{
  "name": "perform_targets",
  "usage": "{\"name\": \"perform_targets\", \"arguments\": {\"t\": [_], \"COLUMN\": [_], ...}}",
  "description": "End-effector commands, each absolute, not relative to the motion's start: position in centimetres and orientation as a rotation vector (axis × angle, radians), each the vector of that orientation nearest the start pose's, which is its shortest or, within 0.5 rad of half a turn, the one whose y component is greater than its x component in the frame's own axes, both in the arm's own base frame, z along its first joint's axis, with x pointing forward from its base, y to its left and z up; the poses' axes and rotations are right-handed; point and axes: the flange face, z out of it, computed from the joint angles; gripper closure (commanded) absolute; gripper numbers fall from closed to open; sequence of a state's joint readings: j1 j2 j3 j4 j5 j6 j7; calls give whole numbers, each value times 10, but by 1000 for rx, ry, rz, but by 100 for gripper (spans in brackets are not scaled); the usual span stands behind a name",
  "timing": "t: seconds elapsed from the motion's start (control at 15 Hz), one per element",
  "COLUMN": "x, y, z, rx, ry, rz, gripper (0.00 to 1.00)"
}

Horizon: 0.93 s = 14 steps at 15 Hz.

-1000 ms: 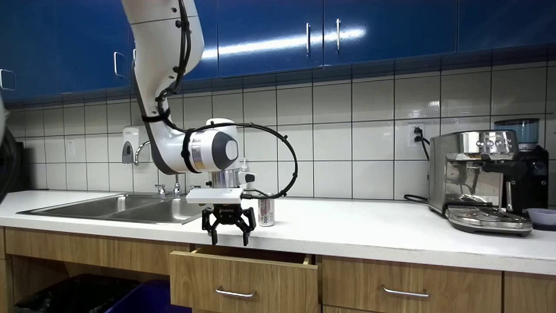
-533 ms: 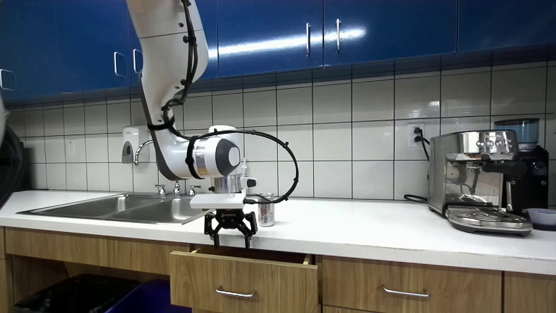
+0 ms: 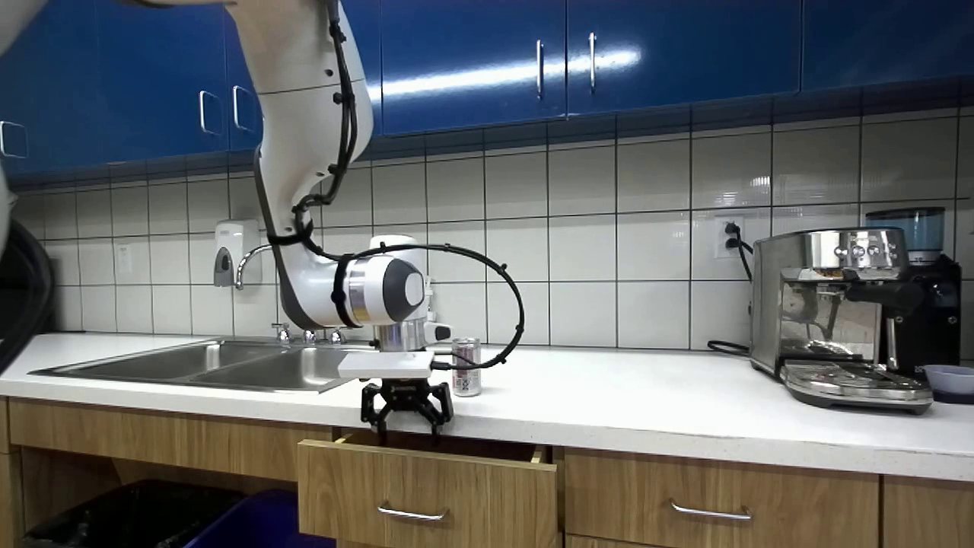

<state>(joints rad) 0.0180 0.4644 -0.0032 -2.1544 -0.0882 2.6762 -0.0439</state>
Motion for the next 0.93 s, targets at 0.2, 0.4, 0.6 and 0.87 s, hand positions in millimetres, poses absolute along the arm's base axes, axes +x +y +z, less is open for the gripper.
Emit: {"name": "perform_targets", "arguments": {"t": [0.2, 0.4, 0.6, 0.87], "x": [576, 572, 568, 559], "y": [14, 14, 15, 16], "z": [183, 183, 182, 181], "rx": [-3190, -3185, -3177, -3170], "ry": [-215, -175, -155, -129], "rz": [-133, -129, -131, -132], "gripper": [0, 0, 0, 0]}}
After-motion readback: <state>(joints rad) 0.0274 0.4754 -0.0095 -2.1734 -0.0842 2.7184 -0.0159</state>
